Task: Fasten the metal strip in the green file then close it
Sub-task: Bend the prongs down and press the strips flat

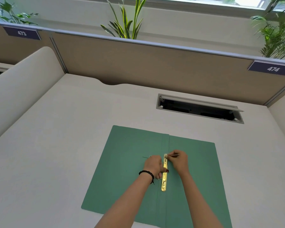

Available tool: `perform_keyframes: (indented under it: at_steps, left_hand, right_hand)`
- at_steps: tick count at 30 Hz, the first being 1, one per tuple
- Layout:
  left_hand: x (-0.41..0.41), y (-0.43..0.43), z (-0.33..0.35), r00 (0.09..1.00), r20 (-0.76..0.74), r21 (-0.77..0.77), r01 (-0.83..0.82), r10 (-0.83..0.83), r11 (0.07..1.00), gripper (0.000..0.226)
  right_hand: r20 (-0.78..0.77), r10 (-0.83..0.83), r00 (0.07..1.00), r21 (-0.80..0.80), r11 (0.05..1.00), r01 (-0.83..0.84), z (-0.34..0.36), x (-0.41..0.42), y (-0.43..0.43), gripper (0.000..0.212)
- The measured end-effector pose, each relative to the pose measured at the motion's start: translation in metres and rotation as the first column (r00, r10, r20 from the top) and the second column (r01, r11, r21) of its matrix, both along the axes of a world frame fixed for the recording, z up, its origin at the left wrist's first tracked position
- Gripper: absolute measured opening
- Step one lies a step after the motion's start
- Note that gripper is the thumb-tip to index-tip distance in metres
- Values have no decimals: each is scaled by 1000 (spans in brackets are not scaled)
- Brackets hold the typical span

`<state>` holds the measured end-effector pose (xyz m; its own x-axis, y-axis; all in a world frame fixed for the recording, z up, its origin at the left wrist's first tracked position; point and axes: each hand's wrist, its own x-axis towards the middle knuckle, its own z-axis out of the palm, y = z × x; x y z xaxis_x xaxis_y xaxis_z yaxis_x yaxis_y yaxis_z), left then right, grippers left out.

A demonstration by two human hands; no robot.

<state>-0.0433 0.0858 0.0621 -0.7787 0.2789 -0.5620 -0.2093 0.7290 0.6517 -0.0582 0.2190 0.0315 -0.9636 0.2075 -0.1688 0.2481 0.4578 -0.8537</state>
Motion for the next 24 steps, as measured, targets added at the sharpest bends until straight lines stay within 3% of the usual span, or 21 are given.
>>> perform_keyframes:
  at_steps: [6,15,24]
  left_hand:
    - [-1,-2,-7,1000,-6,-24,6,-6,1000,36]
    - [-2,-2,-14,997,-75,-56,15,-19,998,40]
    - [4,-3,-22,986,-164,-50,-8,-1,999,39]
  right_hand:
    - [65,-83,994,-75,993,88,-5,-8,1,10]
    - [77,-63,995,-83,994,70,-12,-17,-1,14]
    - [160,-125,979,-332,927,173,-5,-1,5,26]
